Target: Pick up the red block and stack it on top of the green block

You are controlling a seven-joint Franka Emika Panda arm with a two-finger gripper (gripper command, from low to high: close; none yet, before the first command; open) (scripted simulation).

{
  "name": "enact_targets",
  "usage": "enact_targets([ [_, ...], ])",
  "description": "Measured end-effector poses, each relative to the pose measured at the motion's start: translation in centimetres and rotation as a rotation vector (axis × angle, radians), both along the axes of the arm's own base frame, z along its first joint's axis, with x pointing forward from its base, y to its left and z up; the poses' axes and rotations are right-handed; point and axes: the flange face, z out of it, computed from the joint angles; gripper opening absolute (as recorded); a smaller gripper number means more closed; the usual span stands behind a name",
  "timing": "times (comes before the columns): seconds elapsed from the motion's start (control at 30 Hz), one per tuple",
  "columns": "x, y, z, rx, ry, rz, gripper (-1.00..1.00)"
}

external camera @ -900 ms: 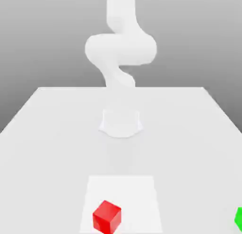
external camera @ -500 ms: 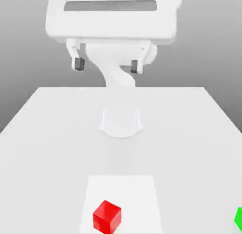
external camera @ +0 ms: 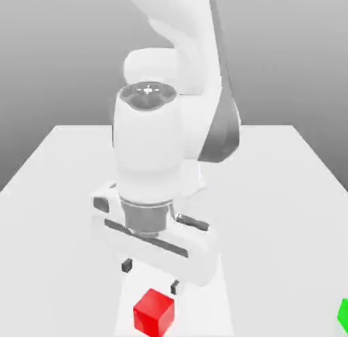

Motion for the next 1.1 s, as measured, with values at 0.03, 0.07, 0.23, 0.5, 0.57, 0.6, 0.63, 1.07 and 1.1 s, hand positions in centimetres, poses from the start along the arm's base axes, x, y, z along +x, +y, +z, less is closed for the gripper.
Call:
enact_targets([
  [0.03, 0.0, 0.0, -1.3, 0.001, 0.002, -0.002, 0.00],
  [0.07, -0.1, 0.0, -2.7, 0.002, 0.004, -0.002, 0.00],
  [0.23, -0.1, 0.0, -3.9, 0.001, 0.004, -0.002, -1.00],
  [0.5, 0.0, 0.5, 1.3, 0.002, 0.005, 0.013, -1.00],
  [0.57, 1.3, 4.8, 2.1, 0.001, 0.008, 0.148, -1.00],
  [0.6, 1.8, 7.3, 2.4, 0.001, 0.009, 0.223, -1.00],
  [0.63, 2.2, 9.8, 2.7, 0.001, 0.010, 0.297, -1.00],
  [1.07, -0.4, 35.1, 0.0, 0.001, 0.005, 1.004, 1.00],
  [1.1, -0.4, 35.1, 0.0, 0.001, 0.005, 1.004, 1.00],
])
